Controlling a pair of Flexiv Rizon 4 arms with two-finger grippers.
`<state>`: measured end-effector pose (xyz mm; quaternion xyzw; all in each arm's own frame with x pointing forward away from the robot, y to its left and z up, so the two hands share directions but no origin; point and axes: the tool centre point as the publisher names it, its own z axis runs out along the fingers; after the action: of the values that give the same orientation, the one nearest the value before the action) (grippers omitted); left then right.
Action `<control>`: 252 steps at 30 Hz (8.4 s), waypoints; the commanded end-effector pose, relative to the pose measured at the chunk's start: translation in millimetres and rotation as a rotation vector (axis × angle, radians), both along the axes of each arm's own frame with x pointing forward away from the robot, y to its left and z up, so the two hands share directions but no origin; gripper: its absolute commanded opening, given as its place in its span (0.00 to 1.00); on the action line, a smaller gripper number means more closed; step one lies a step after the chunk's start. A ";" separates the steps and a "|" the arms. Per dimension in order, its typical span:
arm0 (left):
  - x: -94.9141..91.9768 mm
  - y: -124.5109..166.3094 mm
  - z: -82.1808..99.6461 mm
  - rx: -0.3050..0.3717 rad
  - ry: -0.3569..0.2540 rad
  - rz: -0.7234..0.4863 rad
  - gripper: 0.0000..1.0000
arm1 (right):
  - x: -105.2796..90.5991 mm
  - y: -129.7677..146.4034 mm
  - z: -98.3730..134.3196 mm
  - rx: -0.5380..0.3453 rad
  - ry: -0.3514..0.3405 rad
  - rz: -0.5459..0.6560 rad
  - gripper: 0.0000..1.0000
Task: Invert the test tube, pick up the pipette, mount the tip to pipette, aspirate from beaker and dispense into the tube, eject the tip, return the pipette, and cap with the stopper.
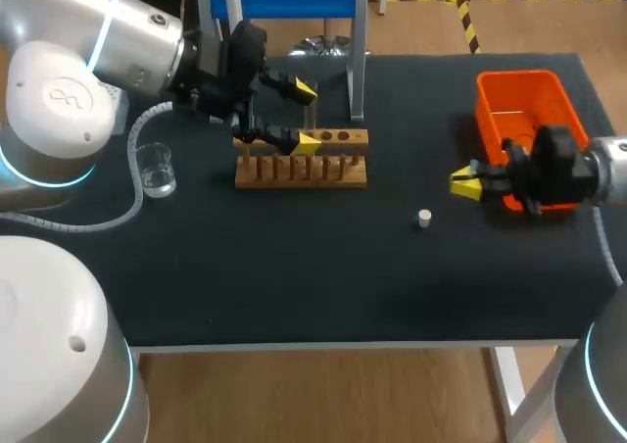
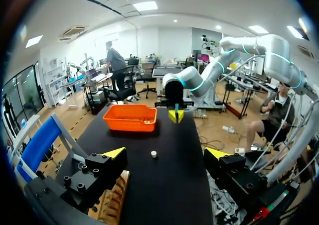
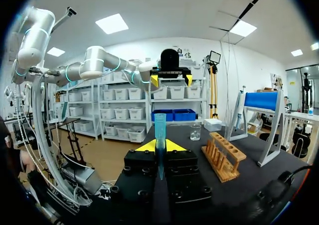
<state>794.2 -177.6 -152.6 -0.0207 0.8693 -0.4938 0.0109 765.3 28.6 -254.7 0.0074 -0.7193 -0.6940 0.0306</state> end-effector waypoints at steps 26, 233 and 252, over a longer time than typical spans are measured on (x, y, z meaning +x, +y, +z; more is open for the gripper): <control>22.9 46.1 -0.6 -0.069 -0.046 0.173 1.00 | -1.6 -9.1 -2.5 -0.009 0.001 0.004 0.00; 376.6 132.4 -21.5 -0.276 -0.332 1.385 0.00 | -1.6 -9.1 -2.5 -0.009 0.001 0.004 0.00; 343.0 115.0 26.5 -0.351 -0.295 1.092 0.00 | -1.6 -9.1 -2.5 -0.009 0.001 0.004 0.00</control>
<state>1151.8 -76.6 -137.6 -0.4340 0.5927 -0.5248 0.4301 764.1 19.6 -257.3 0.0081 -0.7221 -0.6909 0.0326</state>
